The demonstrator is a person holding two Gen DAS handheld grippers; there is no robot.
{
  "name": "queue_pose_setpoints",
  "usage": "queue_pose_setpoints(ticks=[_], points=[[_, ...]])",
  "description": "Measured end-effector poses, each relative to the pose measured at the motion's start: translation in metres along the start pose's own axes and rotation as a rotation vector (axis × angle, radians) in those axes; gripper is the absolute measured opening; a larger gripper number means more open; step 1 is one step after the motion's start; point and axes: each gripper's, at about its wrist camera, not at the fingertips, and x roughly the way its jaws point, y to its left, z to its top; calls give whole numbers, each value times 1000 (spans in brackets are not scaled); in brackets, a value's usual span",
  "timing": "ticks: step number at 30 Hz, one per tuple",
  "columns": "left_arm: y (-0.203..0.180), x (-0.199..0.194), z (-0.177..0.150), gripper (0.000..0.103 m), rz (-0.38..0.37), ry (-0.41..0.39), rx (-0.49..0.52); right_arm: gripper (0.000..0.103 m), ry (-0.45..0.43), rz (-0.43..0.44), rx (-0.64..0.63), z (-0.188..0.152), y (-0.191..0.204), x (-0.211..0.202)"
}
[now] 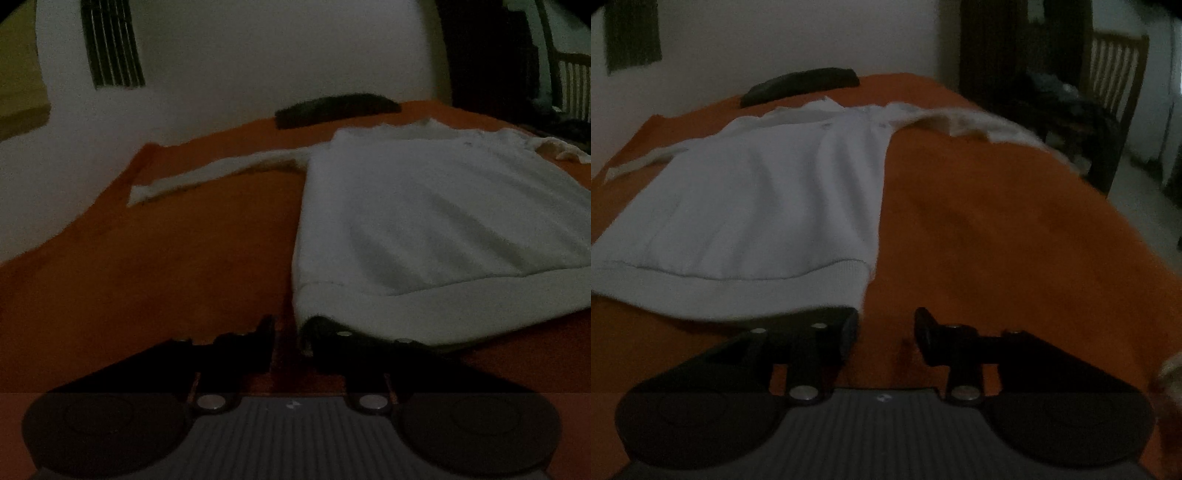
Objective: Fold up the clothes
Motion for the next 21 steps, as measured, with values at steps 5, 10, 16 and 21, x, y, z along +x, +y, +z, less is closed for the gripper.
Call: queue_pose_setpoints(ticks=[5, 10, 16, 21], points=[[5, -19, 36, 32, -31, -57, -50, 17, -78, 99, 12, 31, 5, -17], [4, 4, 110, 35, -60, -78, -48, 17, -54, 203, -12, 105, 15, 1], [-17, 99, 226, 39, -36, -72, -123, 18, 3, 229, -93, 246, 32, 77], [-49, 184, 300, 39, -89, -34, -156, 18, -11, 180, -160, 339, 56, 166]])
